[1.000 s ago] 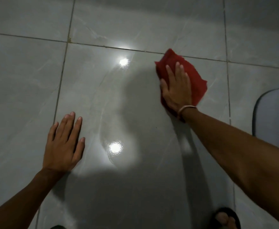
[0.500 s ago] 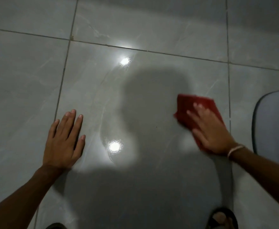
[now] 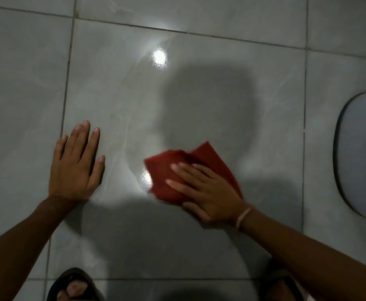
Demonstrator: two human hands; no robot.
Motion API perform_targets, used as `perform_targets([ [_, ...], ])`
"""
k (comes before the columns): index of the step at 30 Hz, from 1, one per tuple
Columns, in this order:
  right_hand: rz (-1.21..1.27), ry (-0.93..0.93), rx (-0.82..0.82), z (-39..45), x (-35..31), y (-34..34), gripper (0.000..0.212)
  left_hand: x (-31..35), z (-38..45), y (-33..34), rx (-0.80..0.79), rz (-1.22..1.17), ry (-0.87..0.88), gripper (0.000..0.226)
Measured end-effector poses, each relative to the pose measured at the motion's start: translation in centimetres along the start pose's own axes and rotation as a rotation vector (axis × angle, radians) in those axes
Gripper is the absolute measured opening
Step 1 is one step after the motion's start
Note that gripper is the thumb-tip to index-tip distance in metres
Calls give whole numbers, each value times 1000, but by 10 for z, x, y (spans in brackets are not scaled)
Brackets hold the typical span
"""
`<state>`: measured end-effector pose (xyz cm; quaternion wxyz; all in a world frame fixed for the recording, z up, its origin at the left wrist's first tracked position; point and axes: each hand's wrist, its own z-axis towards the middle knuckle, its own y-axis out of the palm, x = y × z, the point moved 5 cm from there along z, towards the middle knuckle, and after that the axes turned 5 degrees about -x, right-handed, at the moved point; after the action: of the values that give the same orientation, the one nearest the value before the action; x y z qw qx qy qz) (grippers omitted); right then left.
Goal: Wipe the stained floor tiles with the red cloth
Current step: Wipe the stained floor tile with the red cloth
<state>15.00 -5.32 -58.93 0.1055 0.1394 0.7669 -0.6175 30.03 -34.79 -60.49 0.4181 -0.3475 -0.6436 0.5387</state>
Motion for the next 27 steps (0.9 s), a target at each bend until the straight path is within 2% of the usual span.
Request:
perform_targets([
  [2, -38, 127, -12, -53, 54, -11, 62, 0, -1, -1, 6, 1, -3, 68],
  [5, -66, 471, 74, -74, 146, -50, 62, 4, 0, -2, 20, 11, -7, 68],
  [8, 4, 741, 224, -9, 196, -86, 64, 2, 0, -1, 0, 22, -4, 68],
  [10, 36, 830, 285, 62, 196, -103, 64, 2, 0, 0, 1, 25, 1, 68],
  [12, 21, 778, 298, 128, 163, -107, 65, 0, 0, 1, 5, 25, 5, 68],
  [15, -25, 457, 289, 165, 79, -85, 62, 0, 0, 1, -2, 17, 1, 69],
  [18, -69, 116, 170, 104, 25, -40, 60, 1, 1, -1, 2, 19, 3, 69],
  [20, -81, 48, 69, 37, 33, -24, 61, 1, 1, 0, -9, 15, 2, 70],
  [22, -119, 118, 35, -19, 73, -27, 62, 0, 1, 0, -22, 5, -8, 70],
  [24, -136, 320, 53, -45, 123, -46, 64, 1, 1, 0, -21, 2, -16, 70],
  [27, -57, 599, 150, -10, 179, -85, 66, 1, 2, 0, -26, 2, -22, 70],
])
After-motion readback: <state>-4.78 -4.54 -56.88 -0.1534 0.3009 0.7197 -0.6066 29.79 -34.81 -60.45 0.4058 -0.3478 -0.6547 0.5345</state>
